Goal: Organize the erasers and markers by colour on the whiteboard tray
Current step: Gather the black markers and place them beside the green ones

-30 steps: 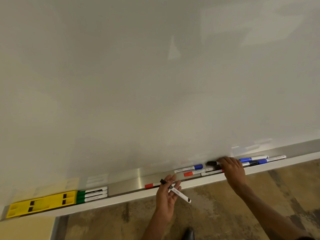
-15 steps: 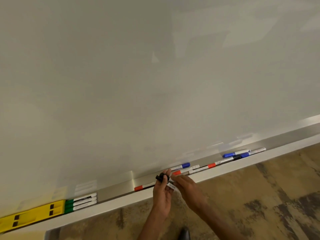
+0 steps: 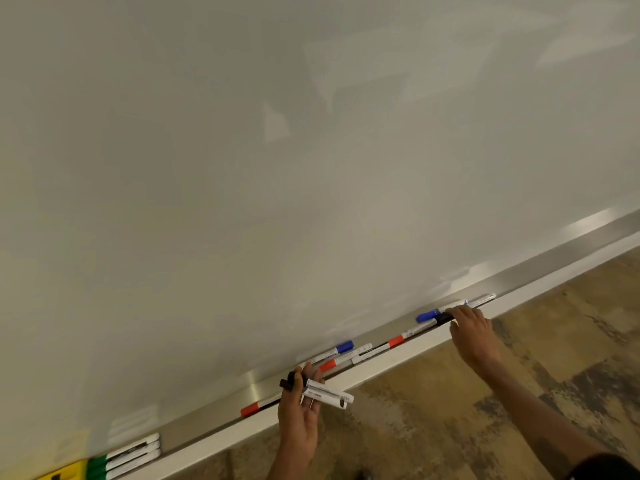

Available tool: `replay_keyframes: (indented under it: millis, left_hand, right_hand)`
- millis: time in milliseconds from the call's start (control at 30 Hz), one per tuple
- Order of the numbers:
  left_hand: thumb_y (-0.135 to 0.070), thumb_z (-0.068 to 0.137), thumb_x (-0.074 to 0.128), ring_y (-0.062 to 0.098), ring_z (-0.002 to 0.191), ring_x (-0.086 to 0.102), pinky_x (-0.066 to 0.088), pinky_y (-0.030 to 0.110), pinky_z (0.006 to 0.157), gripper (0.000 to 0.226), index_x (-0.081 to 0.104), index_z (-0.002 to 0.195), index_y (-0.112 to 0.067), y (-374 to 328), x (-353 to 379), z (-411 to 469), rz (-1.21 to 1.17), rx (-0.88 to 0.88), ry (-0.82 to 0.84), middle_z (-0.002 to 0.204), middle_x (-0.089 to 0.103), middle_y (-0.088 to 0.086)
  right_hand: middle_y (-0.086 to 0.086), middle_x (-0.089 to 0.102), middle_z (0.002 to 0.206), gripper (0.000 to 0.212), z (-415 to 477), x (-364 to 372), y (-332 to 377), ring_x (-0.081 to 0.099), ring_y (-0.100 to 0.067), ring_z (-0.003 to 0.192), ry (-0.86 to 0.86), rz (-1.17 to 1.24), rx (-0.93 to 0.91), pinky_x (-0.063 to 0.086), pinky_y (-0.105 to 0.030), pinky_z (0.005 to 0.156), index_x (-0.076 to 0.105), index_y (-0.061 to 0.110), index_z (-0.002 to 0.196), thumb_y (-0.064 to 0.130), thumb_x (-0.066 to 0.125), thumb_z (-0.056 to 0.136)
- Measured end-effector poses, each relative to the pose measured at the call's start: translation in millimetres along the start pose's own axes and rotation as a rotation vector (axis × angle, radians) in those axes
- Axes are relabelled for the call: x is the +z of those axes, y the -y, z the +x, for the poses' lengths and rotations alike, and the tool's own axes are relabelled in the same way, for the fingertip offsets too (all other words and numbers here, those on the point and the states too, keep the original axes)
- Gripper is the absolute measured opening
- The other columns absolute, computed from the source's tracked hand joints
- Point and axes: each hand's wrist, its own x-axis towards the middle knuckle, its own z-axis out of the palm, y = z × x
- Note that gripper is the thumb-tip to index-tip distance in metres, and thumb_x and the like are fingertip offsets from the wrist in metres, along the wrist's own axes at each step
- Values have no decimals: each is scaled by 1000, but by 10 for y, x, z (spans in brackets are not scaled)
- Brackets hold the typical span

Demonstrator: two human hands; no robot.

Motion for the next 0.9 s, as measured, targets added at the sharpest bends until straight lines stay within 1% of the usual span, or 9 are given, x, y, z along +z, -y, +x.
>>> replay_keyframes:
  millis: [133, 200, 267, 333, 500, 600, 700, 800, 900]
  left_hand:
    - [-14, 98, 48, 41, 120, 55, 41, 51, 105, 36, 53, 129, 5, 90, 45, 34, 42, -9, -39, 125, 61, 24]
    - [-14, 98, 48, 38, 109, 63, 49, 48, 97, 34, 56, 126, 3, 109, 70, 26, 55, 2, -26, 116, 67, 20]
    - [-14, 97, 49, 32, 94, 71, 59, 42, 82, 29, 60, 121, -1, 127, 76, 38, 48, 6, -2, 104, 74, 15]
    - [-14, 95, 51, 30, 93, 73, 61, 38, 77, 29, 61, 119, -1, 135, 62, 60, 21, -2, 15, 102, 75, 14]
    - [-18, 90, 57, 35, 109, 66, 59, 41, 84, 32, 64, 117, -1, 124, 59, 84, 9, -9, 42, 111, 72, 18]
    - [-16, 91, 56, 34, 109, 66, 49, 46, 96, 29, 66, 114, -1, 112, 36, 81, 18, 2, 74, 113, 71, 18]
    - [-15, 93, 54, 33, 111, 65, 45, 48, 100, 33, 61, 121, 1, 102, 8, 73, -3, 0, 75, 117, 69, 19]
    - [-15, 90, 56, 34, 114, 63, 45, 48, 102, 36, 60, 121, 1, 72, 27, 38, -38, -6, 79, 114, 70, 19]
    - [-16, 87, 59, 32, 112, 64, 51, 45, 96, 39, 59, 121, 2, 41, 67, 3, -49, -5, 76, 110, 72, 17]
  right_hand:
    - [-7, 65, 122, 29, 160, -38, -108, 57, -28, 115, 91, -65, -204, 46, -42, 98, 63, 15, 122, 10, 57, 94]
    - [-5, 65, 121, 27, 187, -31, -102, 57, -26, 114, 121, -86, -281, 46, -40, 97, 65, 16, 121, 16, 59, 94]
    - [-6, 64, 119, 25, 196, -11, -92, 58, -27, 110, 130, -104, -353, 46, -39, 96, 67, 17, 117, 17, 60, 93]
    - [-4, 62, 119, 25, 191, 13, -51, 57, -26, 109, 146, -145, -419, 45, -37, 95, 66, 19, 117, 20, 60, 94]
    - [3, 54, 127, 36, 170, 84, 121, 48, -18, 117, 241, -220, -519, 38, -32, 100, 57, 29, 130, 35, 56, 95]
    - [2, 55, 126, 34, 167, 112, 215, 47, -17, 115, 257, -210, -545, 38, -33, 101, 59, 30, 127, 32, 60, 93]
    - [4, 54, 129, 33, 182, 134, 249, 47, -15, 118, 259, -217, -549, 39, -30, 102, 61, 29, 124, 28, 64, 91]
    - [-1, 62, 123, 28, 161, 76, 312, 55, -20, 113, 219, -93, -546, 46, -31, 98, 66, 21, 116, 19, 69, 88]
    - [-3, 66, 108, 15, 45, -31, 509, 60, -22, 97, 60, 239, -409, 50, -31, 81, 64, 16, 106, 14, 65, 91]
